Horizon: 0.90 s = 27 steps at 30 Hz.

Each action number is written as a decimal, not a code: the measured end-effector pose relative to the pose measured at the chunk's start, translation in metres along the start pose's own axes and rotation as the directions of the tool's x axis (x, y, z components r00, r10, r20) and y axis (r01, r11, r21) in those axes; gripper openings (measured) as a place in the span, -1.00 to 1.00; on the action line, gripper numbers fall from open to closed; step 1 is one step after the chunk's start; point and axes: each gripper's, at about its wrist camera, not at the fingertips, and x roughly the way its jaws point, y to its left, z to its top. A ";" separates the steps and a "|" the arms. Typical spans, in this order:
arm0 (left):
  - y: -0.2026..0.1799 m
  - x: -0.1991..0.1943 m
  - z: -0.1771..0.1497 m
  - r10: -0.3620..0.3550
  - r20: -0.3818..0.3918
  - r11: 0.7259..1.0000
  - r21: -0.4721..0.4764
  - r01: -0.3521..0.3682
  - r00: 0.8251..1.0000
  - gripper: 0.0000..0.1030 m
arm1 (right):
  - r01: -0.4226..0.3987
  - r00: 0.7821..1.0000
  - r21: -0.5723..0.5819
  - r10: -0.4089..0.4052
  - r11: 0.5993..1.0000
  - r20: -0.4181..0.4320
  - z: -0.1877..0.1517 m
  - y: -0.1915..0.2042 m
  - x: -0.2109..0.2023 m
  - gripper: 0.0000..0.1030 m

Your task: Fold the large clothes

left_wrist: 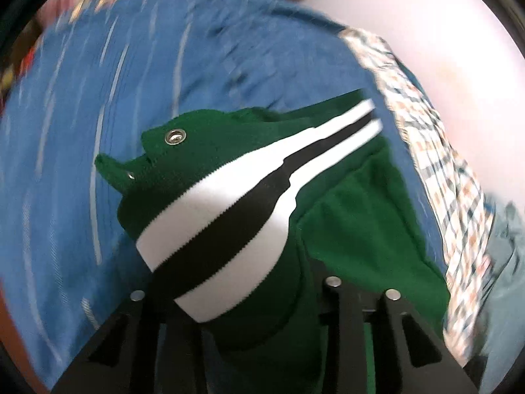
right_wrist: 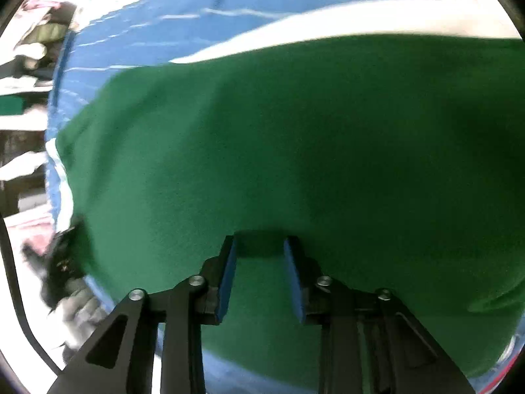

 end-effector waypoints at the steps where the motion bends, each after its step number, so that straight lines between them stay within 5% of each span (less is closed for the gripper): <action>1: -0.010 -0.008 0.003 0.006 0.021 0.999 0.036 -0.007 1.000 -0.48 | 0.006 1.000 0.013 -0.006 1.000 0.003 0.003 0.000 0.006 -0.47; 4: -0.041 -0.037 0.006 0.011 0.088 0.989 0.144 -0.024 0.996 -0.51 | 0.057 0.998 0.001 -0.057 0.998 -0.024 0.008 0.009 0.006 -0.48; 7: -0.081 -0.072 0.002 -0.005 0.163 0.960 0.277 -0.041 0.987 -0.52 | -0.021 0.999 0.044 0.022 0.999 -0.028 0.005 -0.002 -0.007 -0.43; 12: -0.165 -0.131 -0.028 -0.133 0.254 0.843 0.537 -0.026 0.958 -0.54 | -0.138 0.989 0.137 0.129 0.981 0.074 -0.029 -0.044 -0.059 -0.33; 16: -0.234 -0.155 -0.078 -0.272 0.219 0.688 0.725 0.030 0.937 -0.56 | -0.182 0.976 0.218 0.149 0.959 0.158 -0.069 -0.087 -0.099 -0.33; 21: -0.301 -0.167 -0.163 -0.407 0.009 0.463 0.864 0.198 0.914 -0.58 | -0.179 0.971 0.367 0.102 0.913 0.218 -0.117 -0.158 -0.126 -0.33; 25: -0.332 -0.160 -0.261 -0.406 -0.199 0.267 0.908 0.324 0.892 -0.58 | -0.188 0.968 0.473 0.081 0.861 0.236 -0.146 -0.206 -0.130 -0.33; 27: -0.338 -0.145 -0.305 -0.352 -0.267 0.189 0.918 0.347 0.897 -0.58 | -0.191 0.969 0.519 0.074 0.833 0.237 -0.164 -0.223 -0.126 -0.33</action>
